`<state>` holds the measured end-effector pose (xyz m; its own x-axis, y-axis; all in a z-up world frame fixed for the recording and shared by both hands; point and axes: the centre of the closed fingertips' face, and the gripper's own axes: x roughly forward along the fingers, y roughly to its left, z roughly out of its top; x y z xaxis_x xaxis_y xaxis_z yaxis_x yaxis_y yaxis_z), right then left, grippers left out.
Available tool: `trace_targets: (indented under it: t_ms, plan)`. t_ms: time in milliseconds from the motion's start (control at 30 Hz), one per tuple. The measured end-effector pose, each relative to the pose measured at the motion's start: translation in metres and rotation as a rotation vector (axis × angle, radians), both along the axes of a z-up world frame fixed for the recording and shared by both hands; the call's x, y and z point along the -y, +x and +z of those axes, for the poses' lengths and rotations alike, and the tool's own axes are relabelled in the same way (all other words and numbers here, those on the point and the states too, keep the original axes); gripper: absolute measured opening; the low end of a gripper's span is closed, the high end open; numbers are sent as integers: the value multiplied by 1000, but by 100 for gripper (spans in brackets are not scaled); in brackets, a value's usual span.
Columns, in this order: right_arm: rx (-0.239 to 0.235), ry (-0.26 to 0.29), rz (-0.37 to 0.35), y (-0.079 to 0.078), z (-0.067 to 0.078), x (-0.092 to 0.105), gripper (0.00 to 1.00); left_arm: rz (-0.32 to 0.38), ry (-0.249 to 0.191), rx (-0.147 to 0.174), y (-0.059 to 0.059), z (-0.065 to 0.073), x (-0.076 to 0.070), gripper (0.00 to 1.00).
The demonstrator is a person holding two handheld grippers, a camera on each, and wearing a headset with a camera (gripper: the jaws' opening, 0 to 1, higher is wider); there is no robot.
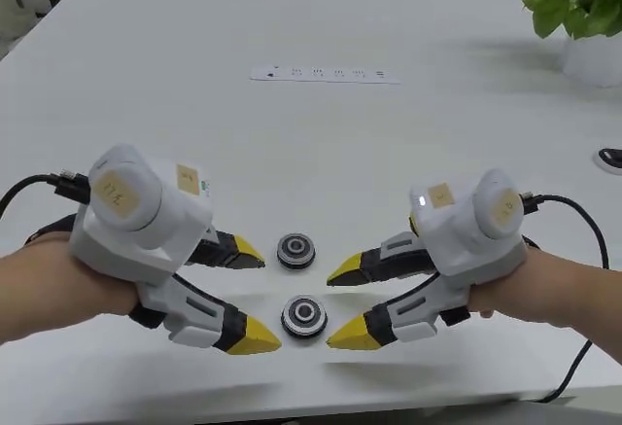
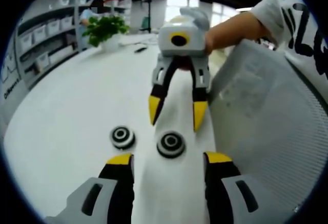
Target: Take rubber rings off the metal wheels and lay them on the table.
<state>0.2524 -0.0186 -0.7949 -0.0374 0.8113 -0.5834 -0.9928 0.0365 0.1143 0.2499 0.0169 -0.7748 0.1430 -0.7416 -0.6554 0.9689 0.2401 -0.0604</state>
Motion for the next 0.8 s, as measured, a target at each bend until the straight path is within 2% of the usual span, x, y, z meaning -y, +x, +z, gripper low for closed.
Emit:
trace_targets:
  t_ms: [433, 800]
  plan:
    - [-4, -3, 1, -2, -2, 0, 40, -15, 0, -14, 0, 0, 8, 48]
    - [-7, -11, 2, -3, -4, 2, 41, -47, 23, -8, 1, -6, 11, 40]
